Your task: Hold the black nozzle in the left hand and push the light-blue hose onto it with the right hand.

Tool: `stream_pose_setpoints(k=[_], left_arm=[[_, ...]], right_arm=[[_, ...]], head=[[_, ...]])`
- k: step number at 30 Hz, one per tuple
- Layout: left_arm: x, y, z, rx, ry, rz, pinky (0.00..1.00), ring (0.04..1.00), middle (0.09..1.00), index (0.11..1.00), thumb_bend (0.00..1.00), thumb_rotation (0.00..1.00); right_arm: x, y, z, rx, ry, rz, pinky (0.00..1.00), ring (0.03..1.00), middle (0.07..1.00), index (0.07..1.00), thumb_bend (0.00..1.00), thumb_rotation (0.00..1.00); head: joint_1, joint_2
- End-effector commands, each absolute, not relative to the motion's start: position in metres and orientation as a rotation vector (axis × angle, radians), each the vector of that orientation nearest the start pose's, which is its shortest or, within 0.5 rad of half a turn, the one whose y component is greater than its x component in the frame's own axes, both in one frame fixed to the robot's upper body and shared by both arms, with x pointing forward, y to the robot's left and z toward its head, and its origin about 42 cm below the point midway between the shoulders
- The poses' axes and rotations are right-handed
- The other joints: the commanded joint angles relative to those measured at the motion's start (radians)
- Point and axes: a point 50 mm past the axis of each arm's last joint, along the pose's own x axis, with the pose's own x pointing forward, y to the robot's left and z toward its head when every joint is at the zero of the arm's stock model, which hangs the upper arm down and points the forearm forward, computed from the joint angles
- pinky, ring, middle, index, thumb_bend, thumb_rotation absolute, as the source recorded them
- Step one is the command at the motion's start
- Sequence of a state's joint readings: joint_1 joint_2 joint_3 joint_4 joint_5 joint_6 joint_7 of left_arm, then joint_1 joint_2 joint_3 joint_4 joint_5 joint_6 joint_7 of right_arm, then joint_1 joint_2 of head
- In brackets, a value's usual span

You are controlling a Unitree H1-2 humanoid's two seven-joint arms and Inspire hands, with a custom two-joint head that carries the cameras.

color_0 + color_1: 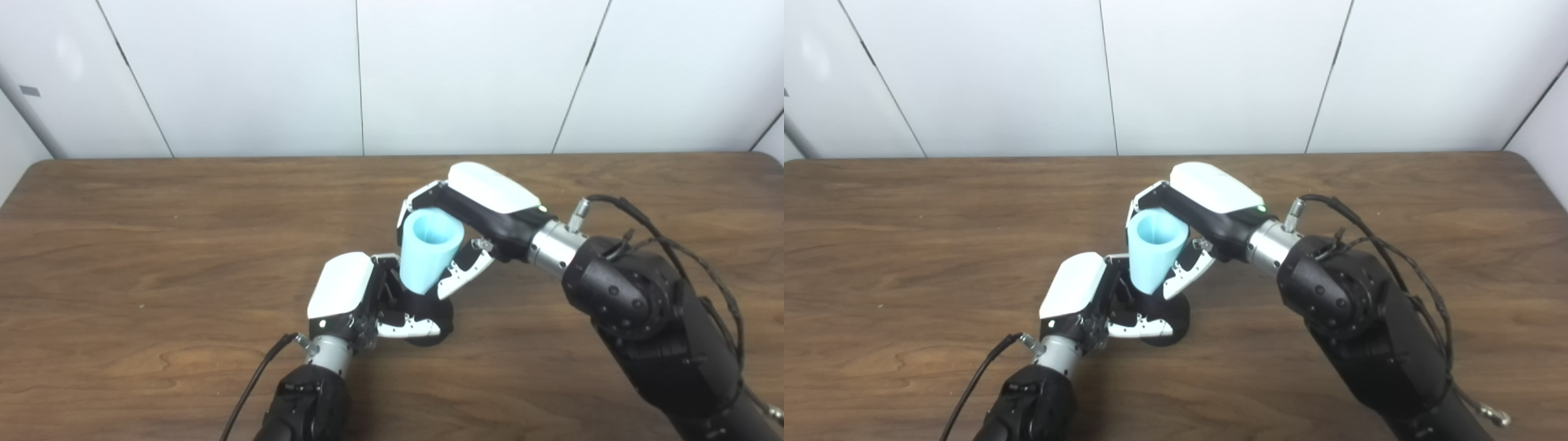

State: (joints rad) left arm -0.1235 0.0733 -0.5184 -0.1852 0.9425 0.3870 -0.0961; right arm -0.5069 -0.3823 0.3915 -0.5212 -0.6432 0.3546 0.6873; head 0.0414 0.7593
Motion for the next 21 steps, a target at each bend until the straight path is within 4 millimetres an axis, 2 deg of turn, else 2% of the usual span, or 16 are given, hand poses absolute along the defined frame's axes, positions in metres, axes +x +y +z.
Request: stream_pose_setpoints(k=[1, 4, 6, 9, 19, 21], left_arm=[[0.2719, 0.0927, 0.1281, 1.029, -0.014, -0.404, 0.45, 0.443, 0.460, 0.484, 0.50, 0.00], [0.2713, 0.0925, 0.1278, 1.034, -0.020, -0.405, 0.46, 0.458, 0.479, 0.483, 0.50, 0.00], [0.2713, 0.0927, 0.1279, 1.042, -0.021, -0.408, 0.44, 0.429, 0.444, 0.485, 0.50, 0.00], [0.2713, 0.0926, 0.1281, 1.049, -0.018, -0.416, 0.45, 0.421, 0.441, 0.484, 0.50, 0.00], [0.2708, 0.0933, 0.1267, 1.047, -0.020, -0.416, 0.46, 0.463, 0.477, 0.483, 0.50, 0.00], [0.2709, 0.0933, 0.1265, 1.044, -0.025, -0.416, 0.46, 0.468, 0.487, 0.481, 0.50, 0.00]], right_arm=[[0.3250, -0.1527, 0.3218, -1.208, -0.446, 0.690, 0.27, 0.394, 0.522, 0.524, 0.49, 0.00], [0.3253, -0.1519, 0.3227, -1.225, -0.438, 0.711, 0.26, 0.393, 0.515, 0.528, 0.49, 0.00], [0.3253, -0.1514, 0.3229, -1.240, -0.436, 0.716, 0.26, 0.389, 0.509, 0.528, 0.49, 0.00], [0.3251, -0.1519, 0.3226, -1.267, -0.428, 0.720, 0.27, 0.384, 0.504, 0.524, 0.49, 0.00], [0.3267, -0.1560, 0.3184, -1.295, -0.405, 0.721, 0.26, 0.397, 0.527, 0.527, 0.49, 0.00], [0.3258, -0.1574, 0.3175, -1.284, -0.404, 0.715, 0.33, 0.389, 0.513, 0.541, 0.49, 0.00]], head=[[0.000, 0.000], [0.002, 0.002], [-0.001, 0.003], [-0.001, 0.003], [-0.004, 0.001], [-0.004, 0.001]])
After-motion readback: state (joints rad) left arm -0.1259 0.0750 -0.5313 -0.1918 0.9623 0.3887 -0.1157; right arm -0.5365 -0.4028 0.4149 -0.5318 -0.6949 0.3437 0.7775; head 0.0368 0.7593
